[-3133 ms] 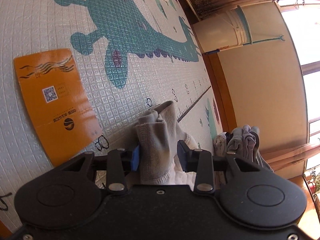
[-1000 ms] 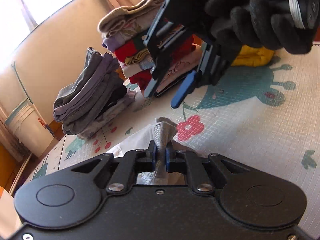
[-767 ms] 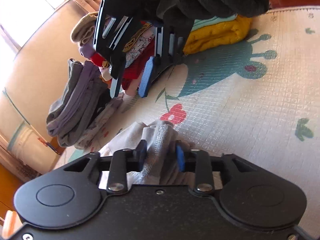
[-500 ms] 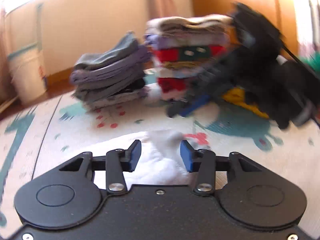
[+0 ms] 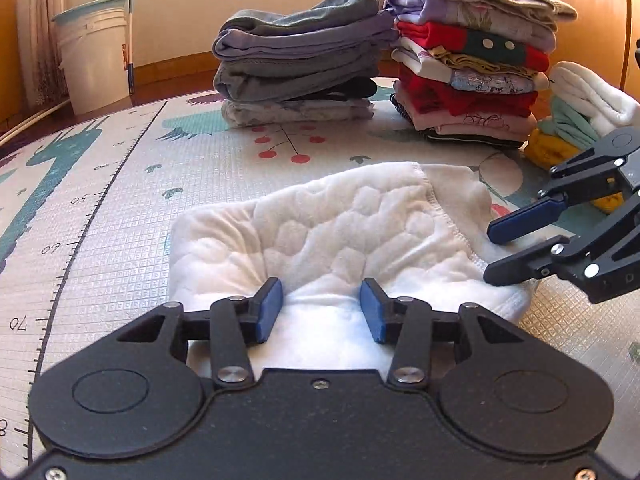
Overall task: Fold clothes
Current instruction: 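Grasp the grey cuff with the right gripper while the left gripper pinches the folded edge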
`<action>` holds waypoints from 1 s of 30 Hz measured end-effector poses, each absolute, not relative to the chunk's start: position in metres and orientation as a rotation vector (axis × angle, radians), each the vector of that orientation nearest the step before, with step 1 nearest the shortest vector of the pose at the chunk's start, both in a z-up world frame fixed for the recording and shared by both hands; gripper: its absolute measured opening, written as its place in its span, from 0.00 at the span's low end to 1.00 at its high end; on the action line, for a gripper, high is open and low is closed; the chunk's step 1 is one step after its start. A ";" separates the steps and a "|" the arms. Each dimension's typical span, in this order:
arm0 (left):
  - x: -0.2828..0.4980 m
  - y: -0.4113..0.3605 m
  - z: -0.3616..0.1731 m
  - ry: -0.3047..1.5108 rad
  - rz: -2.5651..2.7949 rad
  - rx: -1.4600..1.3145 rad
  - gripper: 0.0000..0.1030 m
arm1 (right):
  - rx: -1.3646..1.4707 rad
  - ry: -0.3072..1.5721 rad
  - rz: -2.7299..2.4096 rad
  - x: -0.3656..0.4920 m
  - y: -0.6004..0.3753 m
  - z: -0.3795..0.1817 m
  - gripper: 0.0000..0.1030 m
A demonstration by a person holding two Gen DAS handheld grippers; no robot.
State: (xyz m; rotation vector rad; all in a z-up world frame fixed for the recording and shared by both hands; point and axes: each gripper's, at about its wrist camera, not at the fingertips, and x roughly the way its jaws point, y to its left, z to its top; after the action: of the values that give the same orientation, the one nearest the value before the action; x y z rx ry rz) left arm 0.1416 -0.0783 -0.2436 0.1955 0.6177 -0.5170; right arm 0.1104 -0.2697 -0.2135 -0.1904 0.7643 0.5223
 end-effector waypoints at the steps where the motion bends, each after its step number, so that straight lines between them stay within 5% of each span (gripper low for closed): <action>1: 0.142 -0.077 -0.239 0.617 -0.523 0.195 0.42 | -0.183 0.762 0.521 0.108 -0.270 -0.209 0.36; 13: 0.129 -0.072 -0.234 0.623 -0.535 0.146 0.42 | 0.451 0.861 0.340 0.145 -0.348 -0.208 0.52; 14: 0.129 -0.071 -0.234 0.625 -0.534 0.141 0.42 | 0.476 0.874 0.340 0.147 -0.351 -0.209 0.46; 15: 0.130 -0.070 -0.235 0.626 -0.536 0.137 0.42 | 0.501 0.887 0.339 0.149 -0.353 -0.210 0.21; 16: 0.131 -0.069 -0.235 0.626 -0.540 0.138 0.43 | 0.527 0.900 0.339 0.152 -0.356 -0.212 0.09; 30: 0.121 -0.082 -0.217 0.593 -0.608 0.180 0.47 | 0.712 1.037 0.225 0.169 -0.385 -0.247 0.12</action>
State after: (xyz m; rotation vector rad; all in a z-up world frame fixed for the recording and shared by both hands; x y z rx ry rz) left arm 0.1215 -0.0822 -0.2173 0.1804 0.5928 -0.6079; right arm 0.1690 -0.3849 -0.2470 0.7116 1.0368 0.2245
